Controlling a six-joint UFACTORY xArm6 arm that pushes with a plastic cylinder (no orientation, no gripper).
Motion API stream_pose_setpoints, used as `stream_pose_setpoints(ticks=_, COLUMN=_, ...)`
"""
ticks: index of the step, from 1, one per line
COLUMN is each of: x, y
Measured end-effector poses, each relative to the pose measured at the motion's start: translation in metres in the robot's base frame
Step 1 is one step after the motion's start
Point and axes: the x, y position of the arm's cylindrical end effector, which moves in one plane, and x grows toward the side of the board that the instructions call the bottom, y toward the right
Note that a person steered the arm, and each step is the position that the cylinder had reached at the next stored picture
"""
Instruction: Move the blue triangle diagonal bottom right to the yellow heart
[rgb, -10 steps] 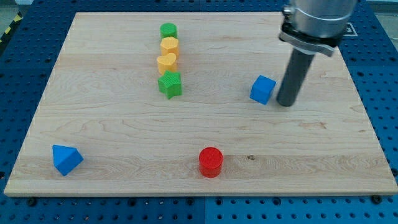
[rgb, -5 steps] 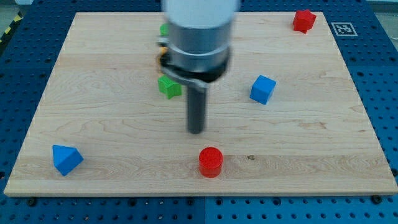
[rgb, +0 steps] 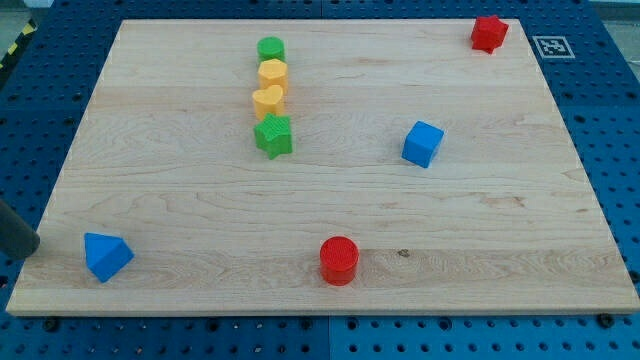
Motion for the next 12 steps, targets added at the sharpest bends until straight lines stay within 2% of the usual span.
stream_pose_setpoints(ticks=1, x=0.012, y=0.027)
stream_pose_setpoints(ticks=2, x=0.026, y=0.082)
stream_pose_setpoints(ticks=5, x=0.026, y=0.119)
stream_pose_setpoints(ticks=7, x=0.019, y=0.114)
stream_pose_setpoints(ticks=8, x=-0.007, y=0.108)
stream_pose_setpoints(ticks=10, x=0.018, y=0.131)
stream_pose_setpoints(ticks=12, x=0.003, y=0.15)
